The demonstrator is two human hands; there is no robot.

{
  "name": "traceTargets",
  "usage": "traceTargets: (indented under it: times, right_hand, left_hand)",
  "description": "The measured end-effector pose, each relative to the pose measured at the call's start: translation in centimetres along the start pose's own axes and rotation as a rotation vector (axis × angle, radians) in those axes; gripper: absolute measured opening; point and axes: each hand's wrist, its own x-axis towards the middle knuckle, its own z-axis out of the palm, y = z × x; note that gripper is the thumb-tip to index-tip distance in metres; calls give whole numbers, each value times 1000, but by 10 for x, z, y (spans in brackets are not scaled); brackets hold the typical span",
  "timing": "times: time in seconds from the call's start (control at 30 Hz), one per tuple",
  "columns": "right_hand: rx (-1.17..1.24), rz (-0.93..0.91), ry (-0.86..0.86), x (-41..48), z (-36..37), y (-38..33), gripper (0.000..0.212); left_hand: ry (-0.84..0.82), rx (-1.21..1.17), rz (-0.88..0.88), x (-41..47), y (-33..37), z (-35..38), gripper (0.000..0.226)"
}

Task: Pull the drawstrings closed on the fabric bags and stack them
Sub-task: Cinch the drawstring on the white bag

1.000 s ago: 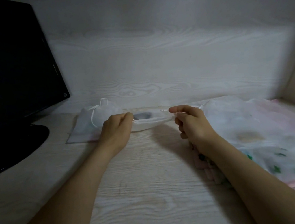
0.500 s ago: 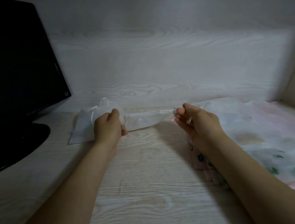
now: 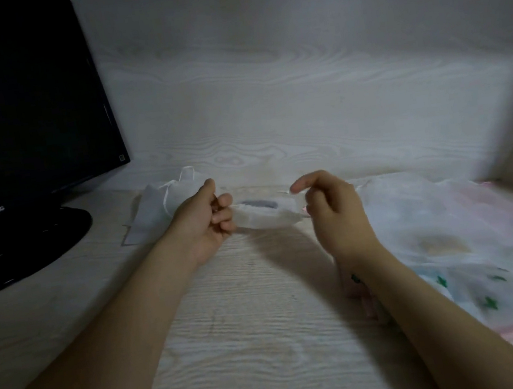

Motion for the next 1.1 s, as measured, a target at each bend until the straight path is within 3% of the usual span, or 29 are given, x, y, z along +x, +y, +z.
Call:
traceTargets:
  times: [0.13,0.2,0.33,0.47,0.63,0.73,0.83,0.93,1.1]
  right_hand:
    - [-516,-206,-185,-7,5,8,28]
    - [-621,-184,-215,-6,5,11,26]
    - [-761,-210,-260,-2,3,12,13]
    - [-950,-193,-235,3,-1,14,30]
    - [-957,-101,-303,1,-7,14,37]
    - [-886,-62,-336,-5,-13,8,41]
    - [-810,-9,-399,-8,-17,-3,24]
    - [-821,-10,-381,-8,-15,-6,10]
    - [-839,-65,-272,-4,-12,3,14]
  left_hand:
    - [111,222,60,2,-1,-6,38]
    - [176,412,155,4,-1,-10,36]
    - [345,923,517,8,-2,-14,45]
    - [450,1156,598,8,1,-20,50]
    - [316,1348,721,0,-5,-19,45]
    - [161,1397,734,-7,-7,-13,23]
    - [26,1479,676,-15,-6,-8,17]
    - [13,1615,723,-15,-8,-9,13]
    - [58,1659,813,-12,-7,-13,9]
